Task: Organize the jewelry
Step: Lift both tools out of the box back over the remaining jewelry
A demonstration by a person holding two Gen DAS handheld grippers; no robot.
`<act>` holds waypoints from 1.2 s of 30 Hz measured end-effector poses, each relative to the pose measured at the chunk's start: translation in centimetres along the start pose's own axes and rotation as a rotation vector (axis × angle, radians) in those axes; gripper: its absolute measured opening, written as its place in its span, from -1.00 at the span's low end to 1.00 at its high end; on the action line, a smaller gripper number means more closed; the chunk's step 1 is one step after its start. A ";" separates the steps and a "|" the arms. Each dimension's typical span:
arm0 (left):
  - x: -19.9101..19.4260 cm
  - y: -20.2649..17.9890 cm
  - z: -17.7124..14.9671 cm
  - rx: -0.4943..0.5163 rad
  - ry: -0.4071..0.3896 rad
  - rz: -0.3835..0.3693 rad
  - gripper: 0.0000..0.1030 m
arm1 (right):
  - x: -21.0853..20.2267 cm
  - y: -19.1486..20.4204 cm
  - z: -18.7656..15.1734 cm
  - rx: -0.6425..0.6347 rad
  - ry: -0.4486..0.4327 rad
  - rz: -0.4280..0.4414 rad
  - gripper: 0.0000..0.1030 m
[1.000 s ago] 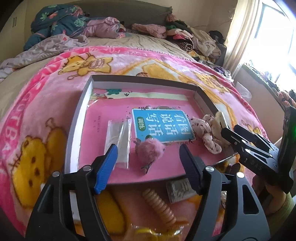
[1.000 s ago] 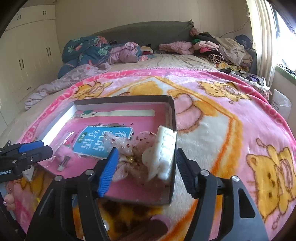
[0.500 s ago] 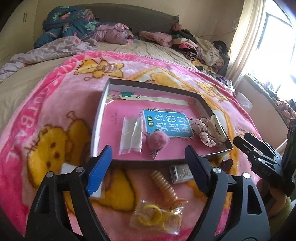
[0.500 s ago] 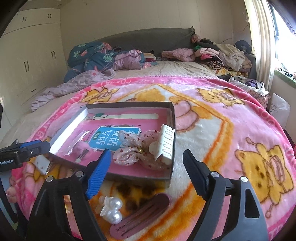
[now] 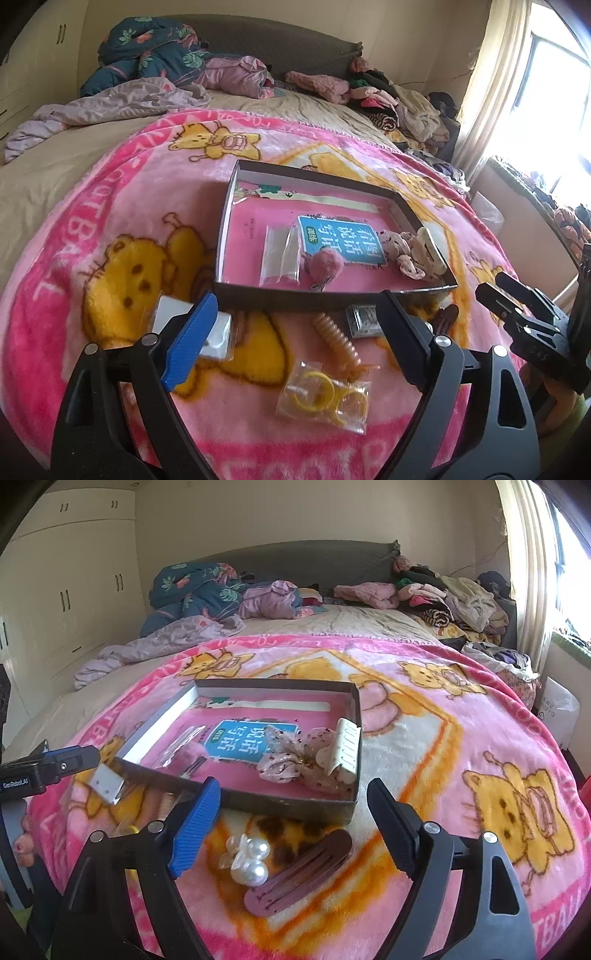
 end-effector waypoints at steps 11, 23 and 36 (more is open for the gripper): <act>-1.8 1.1 -1.1 0.001 -0.017 0.022 0.53 | -1.5 2.3 -0.7 -0.038 0.000 0.025 0.56; -2.7 1.6 -2.4 0.003 -0.015 0.042 0.53 | -2.0 3.9 -1.8 -0.078 0.013 0.046 0.56; -3.1 1.6 -4.3 0.015 0.002 0.052 0.53 | -1.9 3.9 -3.8 -0.095 0.054 0.061 0.56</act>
Point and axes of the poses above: each gripper's, at about its wrist camera, not at the fingertips, and x roughly the way its jaws point, y to its left, z to its top, the point moved 6 cm from there along x, roughly the way its jaws point, and after that the axes turned 5 degrees about z, right-handed, at the moved point
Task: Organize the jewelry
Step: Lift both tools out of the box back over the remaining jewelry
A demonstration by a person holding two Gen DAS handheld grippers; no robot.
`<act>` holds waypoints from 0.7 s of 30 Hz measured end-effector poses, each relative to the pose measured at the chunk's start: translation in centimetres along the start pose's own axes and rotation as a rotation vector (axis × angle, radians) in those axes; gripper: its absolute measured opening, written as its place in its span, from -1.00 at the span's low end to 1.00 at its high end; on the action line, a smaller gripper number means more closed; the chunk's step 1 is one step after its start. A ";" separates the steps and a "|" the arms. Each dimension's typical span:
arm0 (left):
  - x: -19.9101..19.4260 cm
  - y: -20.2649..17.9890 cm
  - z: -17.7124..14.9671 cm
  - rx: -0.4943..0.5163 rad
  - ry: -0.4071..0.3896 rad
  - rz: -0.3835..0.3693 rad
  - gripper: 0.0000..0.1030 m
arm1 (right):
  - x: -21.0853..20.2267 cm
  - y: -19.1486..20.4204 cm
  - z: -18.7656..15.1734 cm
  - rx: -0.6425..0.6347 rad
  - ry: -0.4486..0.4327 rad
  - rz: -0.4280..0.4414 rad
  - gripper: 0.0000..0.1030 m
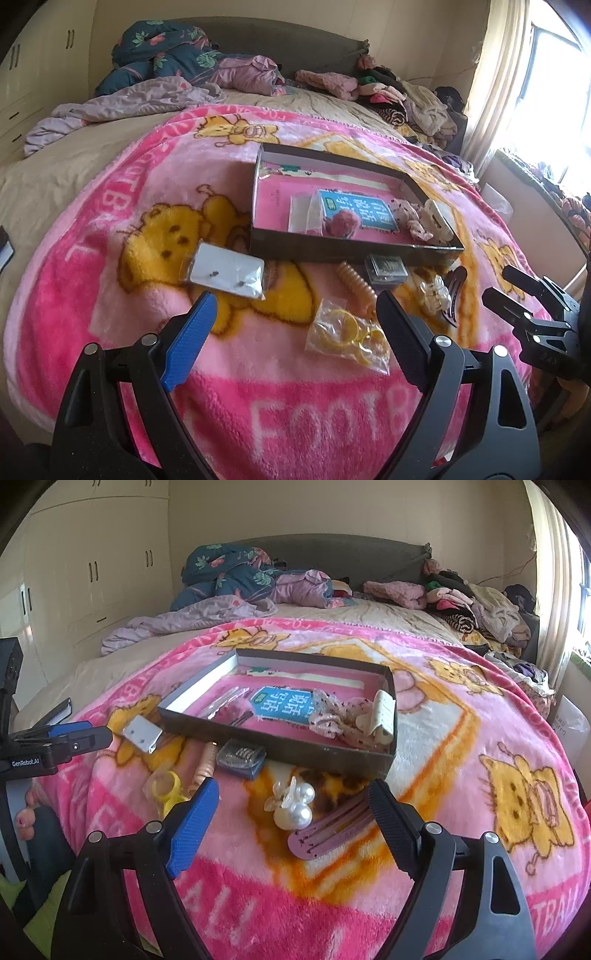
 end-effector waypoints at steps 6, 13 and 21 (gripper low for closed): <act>0.3 -0.7 -1.1 0.029 0.016 0.002 0.53 | 0.2 -0.4 -1.0 0.007 0.017 0.007 0.56; 1.1 -1.7 -2.2 0.058 0.046 0.004 0.53 | 0.5 -0.8 -1.8 0.015 0.033 0.022 0.56; 2.6 -3.1 -3.3 0.097 0.084 0.001 0.69 | 1.4 -1.4 -2.5 0.022 0.051 0.036 0.56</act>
Point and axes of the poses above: each gripper's, at about its wrist camera, not at the fingertips, and x roughly the way its jaws point, y to its left, z to its top, the point moved 6 cm from there along x, roughly the way its jaws point, and after that the axes turned 5 degrees about z, right-handed, at the moved point
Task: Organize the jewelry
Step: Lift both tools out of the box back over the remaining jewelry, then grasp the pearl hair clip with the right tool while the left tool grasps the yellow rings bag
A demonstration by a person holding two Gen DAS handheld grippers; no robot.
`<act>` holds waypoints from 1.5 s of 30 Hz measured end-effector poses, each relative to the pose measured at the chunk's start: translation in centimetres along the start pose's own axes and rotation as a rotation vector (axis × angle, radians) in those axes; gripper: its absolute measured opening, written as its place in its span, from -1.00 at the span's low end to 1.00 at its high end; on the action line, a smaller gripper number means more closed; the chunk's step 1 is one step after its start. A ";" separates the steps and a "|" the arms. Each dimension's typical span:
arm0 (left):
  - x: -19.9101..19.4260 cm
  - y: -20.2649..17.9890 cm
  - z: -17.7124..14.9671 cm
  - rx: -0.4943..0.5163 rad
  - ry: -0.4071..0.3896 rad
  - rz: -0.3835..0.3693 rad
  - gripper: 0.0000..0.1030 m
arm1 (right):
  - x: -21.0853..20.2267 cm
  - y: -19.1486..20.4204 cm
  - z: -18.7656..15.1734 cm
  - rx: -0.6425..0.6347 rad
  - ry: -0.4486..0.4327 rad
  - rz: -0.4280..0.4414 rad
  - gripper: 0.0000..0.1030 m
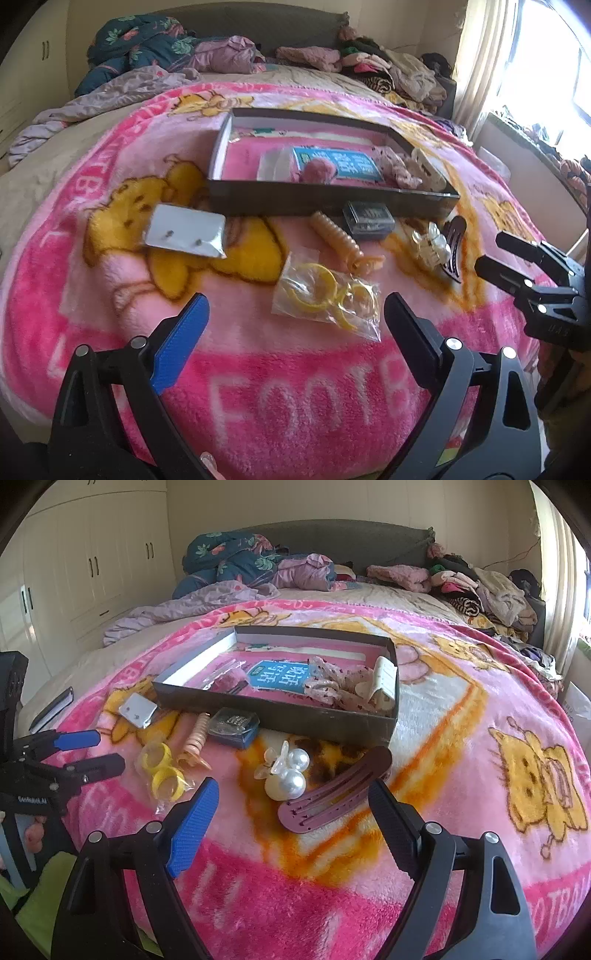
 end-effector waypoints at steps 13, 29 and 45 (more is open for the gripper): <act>2.7 -1.4 -0.9 0.045 0.055 0.001 0.70 | 1.7 -1.4 0.1 0.009 0.019 0.024 0.56; 5.4 -2.3 -0.6 0.081 0.075 0.005 0.77 | 5.0 -1.0 1.1 -0.061 0.081 0.063 0.55; 5.6 -2.4 -0.4 0.095 0.064 -0.016 0.44 | 8.1 0.3 0.2 -0.062 0.152 0.093 -0.18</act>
Point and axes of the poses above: each gripper's, at about its wrist camera, not at the fingertips, and x roughly the way its jaws point, y to its left, z to its top, the point moved 6 cm from there along x, roughly the way its jaws point, and after that the axes turned 5 degrees about z, right-handed, at the moved point
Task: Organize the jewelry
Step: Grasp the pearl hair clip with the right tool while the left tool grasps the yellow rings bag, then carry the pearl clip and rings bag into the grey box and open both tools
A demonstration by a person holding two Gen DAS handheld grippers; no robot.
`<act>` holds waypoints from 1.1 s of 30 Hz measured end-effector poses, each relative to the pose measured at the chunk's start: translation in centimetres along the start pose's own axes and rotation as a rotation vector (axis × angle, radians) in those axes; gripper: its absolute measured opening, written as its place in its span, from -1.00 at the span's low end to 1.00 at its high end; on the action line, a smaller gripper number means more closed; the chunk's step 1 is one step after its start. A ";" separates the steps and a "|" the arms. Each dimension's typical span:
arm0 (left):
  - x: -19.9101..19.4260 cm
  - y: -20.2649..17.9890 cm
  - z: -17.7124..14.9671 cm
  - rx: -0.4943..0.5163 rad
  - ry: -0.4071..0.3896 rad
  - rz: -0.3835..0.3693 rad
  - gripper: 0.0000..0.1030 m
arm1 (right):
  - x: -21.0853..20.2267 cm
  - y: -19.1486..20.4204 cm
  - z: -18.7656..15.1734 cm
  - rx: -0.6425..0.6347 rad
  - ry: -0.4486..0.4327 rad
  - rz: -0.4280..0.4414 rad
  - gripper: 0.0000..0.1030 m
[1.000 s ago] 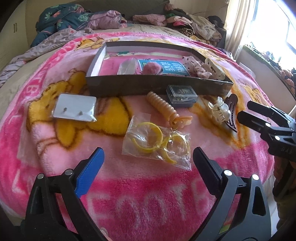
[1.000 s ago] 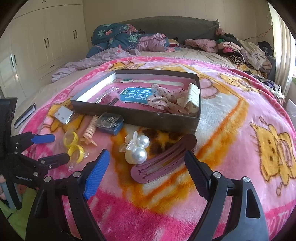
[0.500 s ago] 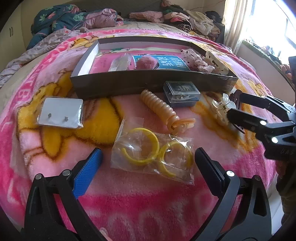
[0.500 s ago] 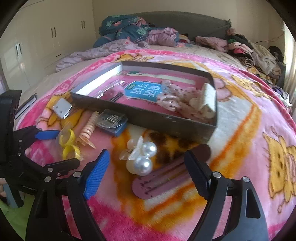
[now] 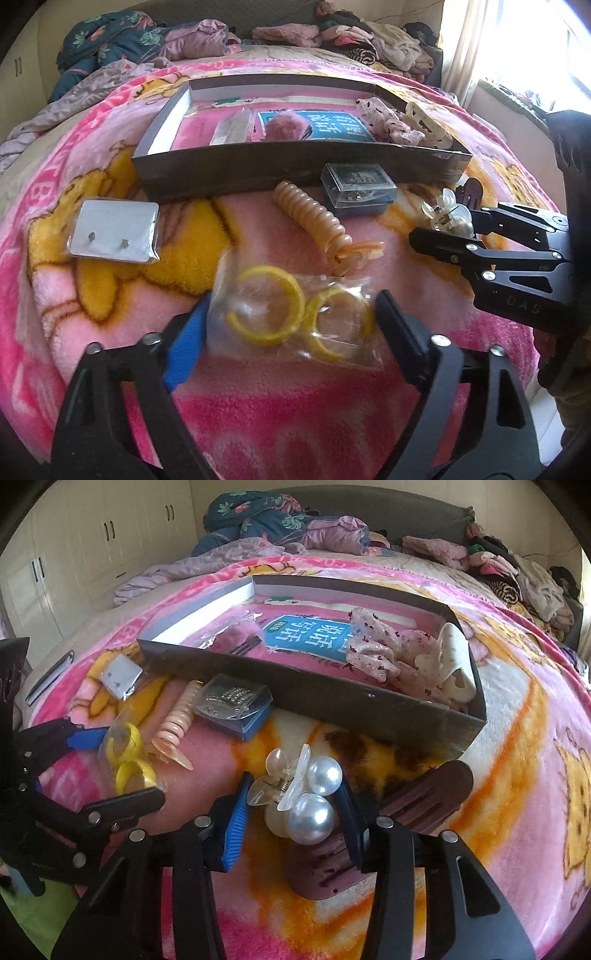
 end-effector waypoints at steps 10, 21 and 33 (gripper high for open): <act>-1.1 0.7 -0.4 -0.025 -0.017 -0.029 0.36 | -1.0 1.3 -0.3 -0.004 -0.002 0.020 -0.23; -2.9 3.1 0.2 -0.100 -0.048 -0.031 0.36 | -1.9 3.1 0.2 -0.027 -0.014 0.032 -0.23; -4.6 5.8 1.3 -0.167 -0.100 -0.025 0.36 | -1.9 5.7 1.6 -0.063 -0.033 0.058 -0.23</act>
Point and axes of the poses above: each gripper's, at about its wrist camera, not at the fingertips, and x roughly the way its jaws point, y to its left, z to its top, the point moved 6 cm from there along x, roughly the way its jaws point, and after that the axes turned 5 degrees about z, right-handed, at the moved point
